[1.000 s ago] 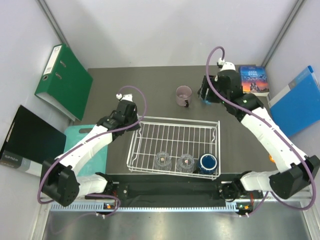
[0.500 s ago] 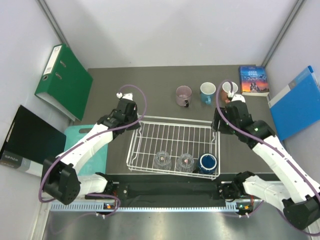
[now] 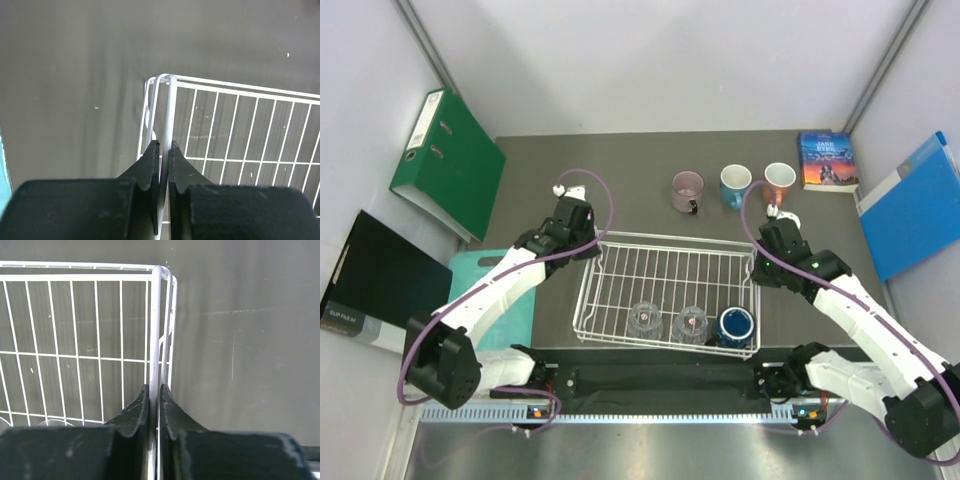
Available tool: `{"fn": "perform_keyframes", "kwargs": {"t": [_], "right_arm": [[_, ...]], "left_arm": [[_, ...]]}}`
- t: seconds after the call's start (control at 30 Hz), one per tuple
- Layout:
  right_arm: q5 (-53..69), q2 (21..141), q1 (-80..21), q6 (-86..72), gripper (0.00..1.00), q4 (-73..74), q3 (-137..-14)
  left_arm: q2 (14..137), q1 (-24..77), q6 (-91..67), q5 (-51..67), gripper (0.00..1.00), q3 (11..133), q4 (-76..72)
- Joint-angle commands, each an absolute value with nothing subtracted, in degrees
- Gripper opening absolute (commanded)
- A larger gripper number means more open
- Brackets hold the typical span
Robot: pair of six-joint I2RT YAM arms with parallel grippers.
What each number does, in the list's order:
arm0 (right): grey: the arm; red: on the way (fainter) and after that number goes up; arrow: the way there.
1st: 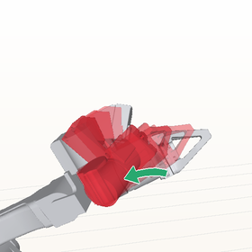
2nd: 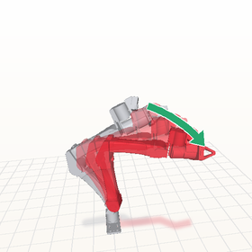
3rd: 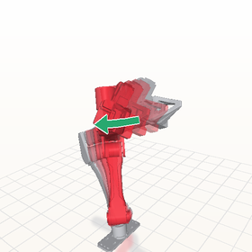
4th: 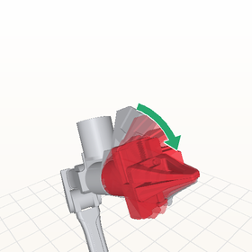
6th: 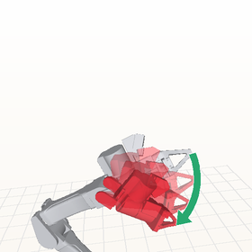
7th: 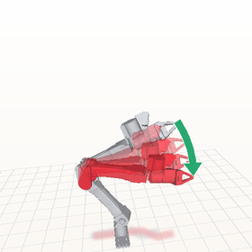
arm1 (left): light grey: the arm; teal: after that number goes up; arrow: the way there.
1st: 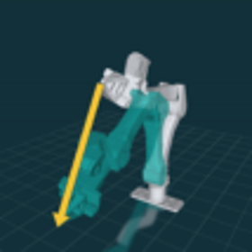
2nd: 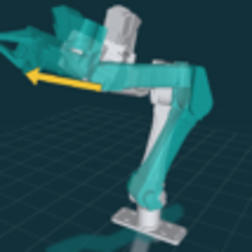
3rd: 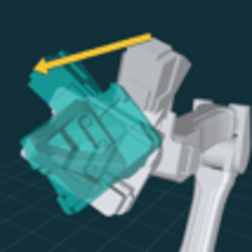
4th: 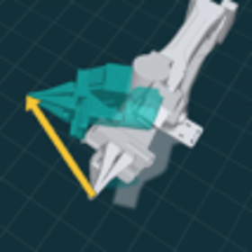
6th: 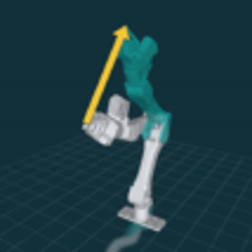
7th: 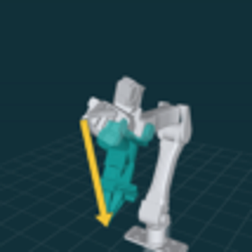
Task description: Unload the cups from the dish rack
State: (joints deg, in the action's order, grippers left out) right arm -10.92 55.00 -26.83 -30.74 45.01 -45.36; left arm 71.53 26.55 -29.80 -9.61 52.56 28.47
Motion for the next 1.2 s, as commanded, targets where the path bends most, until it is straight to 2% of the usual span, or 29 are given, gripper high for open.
{"fn": "perform_keyframes", "kwargs": {"t": [0.0,0.2,0.47,0.9,0.93,0.97,1.0,1.07,1.17], "right_arm": [[-9.32,56.34,-26.98,-31.91,0.0,39.11,-45.44],[-11.95,55.37,-26.98,-31.56,0.0,38.85,-48.42],[-12.75,60.64,-26.89,-29.18,0.0,38.32,-56.42],[-11.34,66.62,-26.98,-29.0,0.0,35.07,-55.72],[-11.16,66.8,-26.9,-29.0,0.0,35.07,-55.55],[-10.99,66.54,-26.98,-29.09,0.0,35.24,-55.37],[-10.81,66.27,-26.9,-29.09,0.0,35.16,-55.28],[-10.72,65.04,-26.9,-28.92,0.0,35.24,-55.37],[-11.07,63.72,-26.98,-28.13,0.02,35.51,-55.55]], "left_arm": [[72.16,22.85,-38.5,-20.39,0.0,51.42,29.88],[69.88,22.85,-38.5,-19.95,0.0,51.5,30.15],[67.94,22.85,-38.06,-20.83,0.0,53.0,31.2],[71.71,22.76,-37.0,-20.13,0.0,52.56,30.41],[71.89,22.76,-36.57,-19.78,0.02,52.82,30.76],[71.98,22.76,-36.3,-19.6,0.14,53.26,30.94],[71.9,22.85,-36.04,-19.6,0.22,53.44,31.02],[71.54,22.76,-35.33,-19.95,0.49,54.14,31.64],[70.84,22.76,-34.72,-20.65,0.61,55.02,32.69]]}}
